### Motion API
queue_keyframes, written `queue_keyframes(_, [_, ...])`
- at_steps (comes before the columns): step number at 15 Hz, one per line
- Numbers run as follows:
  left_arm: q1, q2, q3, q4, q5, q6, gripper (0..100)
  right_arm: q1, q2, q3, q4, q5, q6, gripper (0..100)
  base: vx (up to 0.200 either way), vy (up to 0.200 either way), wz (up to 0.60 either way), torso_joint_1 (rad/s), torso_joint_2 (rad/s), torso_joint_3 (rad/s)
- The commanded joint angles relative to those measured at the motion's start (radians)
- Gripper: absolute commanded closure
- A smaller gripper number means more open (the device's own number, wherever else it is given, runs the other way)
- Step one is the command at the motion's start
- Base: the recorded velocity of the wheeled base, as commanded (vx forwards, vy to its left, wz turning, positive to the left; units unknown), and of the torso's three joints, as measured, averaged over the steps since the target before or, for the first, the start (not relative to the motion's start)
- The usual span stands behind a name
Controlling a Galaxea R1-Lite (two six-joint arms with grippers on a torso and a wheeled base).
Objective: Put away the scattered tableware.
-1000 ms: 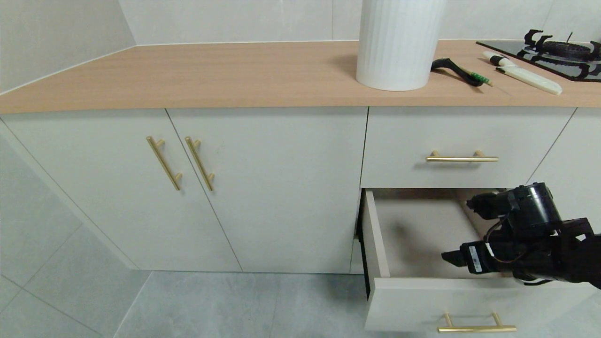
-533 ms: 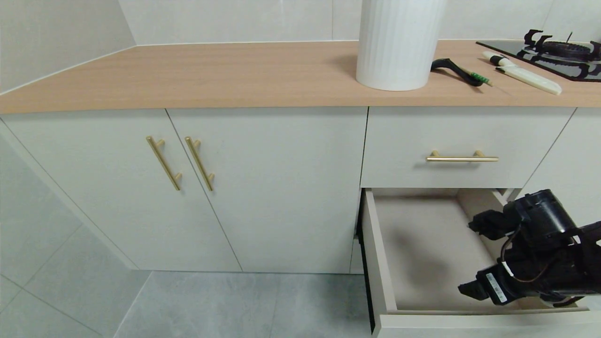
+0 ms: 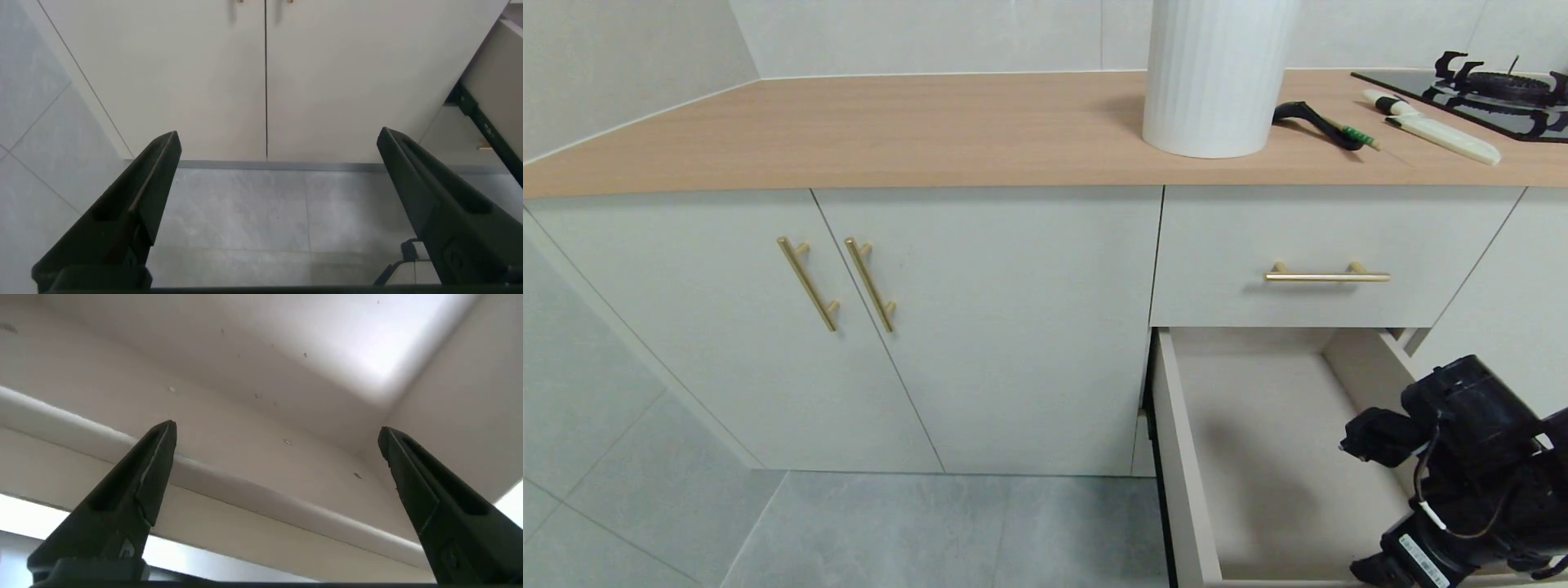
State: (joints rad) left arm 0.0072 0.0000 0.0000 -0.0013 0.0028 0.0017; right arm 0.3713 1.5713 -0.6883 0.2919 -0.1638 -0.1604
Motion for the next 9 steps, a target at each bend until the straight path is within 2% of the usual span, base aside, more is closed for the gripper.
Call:
queue_keyframes(1, [0.000, 0.002, 0.000, 0.000, 0.000, 0.000, 0, 0.026, -0.027, 0.000, 0.032, 0.000, -0.010, 0, 0.000, 0.000, 0.00, 0.000, 0.00, 0.000])
queue_keyframes(9, [0.000, 0.002, 0.000, 0.000, 0.000, 0.000, 0, 0.090, -0.105, 0.003, 0.202, -0.002, -0.074, 0, 0.000, 0.000, 0.00, 0.000, 0.00, 0.000])
